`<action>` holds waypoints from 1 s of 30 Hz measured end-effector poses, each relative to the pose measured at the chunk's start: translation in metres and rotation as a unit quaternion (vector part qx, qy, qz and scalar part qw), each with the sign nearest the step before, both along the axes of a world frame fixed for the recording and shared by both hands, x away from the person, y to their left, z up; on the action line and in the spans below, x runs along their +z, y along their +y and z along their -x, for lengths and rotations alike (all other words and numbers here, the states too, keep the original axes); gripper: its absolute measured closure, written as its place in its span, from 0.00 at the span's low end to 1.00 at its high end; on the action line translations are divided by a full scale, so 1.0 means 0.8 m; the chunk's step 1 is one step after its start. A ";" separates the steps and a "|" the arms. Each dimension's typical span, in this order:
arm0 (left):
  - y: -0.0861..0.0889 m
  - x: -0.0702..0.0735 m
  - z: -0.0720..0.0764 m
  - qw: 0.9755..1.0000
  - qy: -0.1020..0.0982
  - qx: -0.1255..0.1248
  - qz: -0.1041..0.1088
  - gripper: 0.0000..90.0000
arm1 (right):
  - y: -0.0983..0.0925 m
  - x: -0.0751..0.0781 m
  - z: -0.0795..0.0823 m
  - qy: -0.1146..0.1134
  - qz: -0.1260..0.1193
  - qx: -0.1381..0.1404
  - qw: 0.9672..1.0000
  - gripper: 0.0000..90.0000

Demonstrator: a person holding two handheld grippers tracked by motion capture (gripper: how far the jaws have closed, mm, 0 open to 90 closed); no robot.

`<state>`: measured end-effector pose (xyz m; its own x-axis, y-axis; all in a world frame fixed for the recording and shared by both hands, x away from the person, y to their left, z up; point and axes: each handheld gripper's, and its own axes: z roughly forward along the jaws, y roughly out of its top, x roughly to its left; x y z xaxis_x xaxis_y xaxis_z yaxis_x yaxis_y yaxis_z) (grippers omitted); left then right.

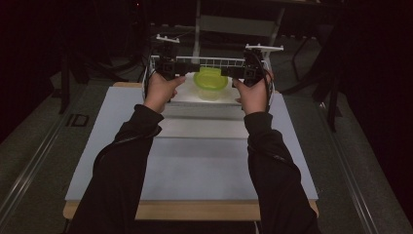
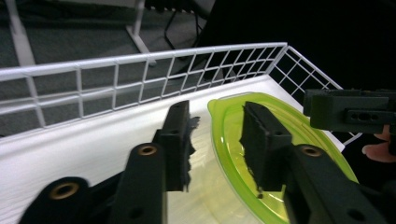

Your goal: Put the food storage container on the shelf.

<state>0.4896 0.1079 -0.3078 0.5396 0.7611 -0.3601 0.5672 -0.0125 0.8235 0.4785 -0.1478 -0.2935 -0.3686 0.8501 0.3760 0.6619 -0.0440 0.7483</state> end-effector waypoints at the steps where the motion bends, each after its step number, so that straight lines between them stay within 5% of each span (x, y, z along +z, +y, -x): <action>1: 0.002 0.002 0.003 1.000 0.000 -0.001 0.004 0.69 | -0.001 0.002 0.001 -0.003 0.003 0.000 1.000 0.63; 13: 0.005 0.017 0.056 0.998 -0.034 -0.047 0.024 0.52 | -0.008 0.021 0.035 -0.035 0.040 0.037 0.998 0.43; 17: 0.004 0.017 0.070 0.997 -0.039 -0.054 0.031 0.38 | -0.010 0.023 0.046 -0.045 0.039 0.057 0.997 0.35; 20: 0.007 0.014 0.087 0.994 -0.059 -0.079 0.041 0.22 | -0.011 0.020 0.058 -0.056 0.029 0.070 0.996 0.29; 23: 0.007 0.010 0.102 0.993 -0.088 -0.079 0.026 0.19 | -0.009 0.015 0.069 -0.068 0.026 0.079 0.994 0.27; 30: 0.003 -0.010 0.127 0.990 -0.102 -0.094 0.023 0.02 | -0.006 0.000 0.090 -0.083 0.033 0.097 0.991 0.23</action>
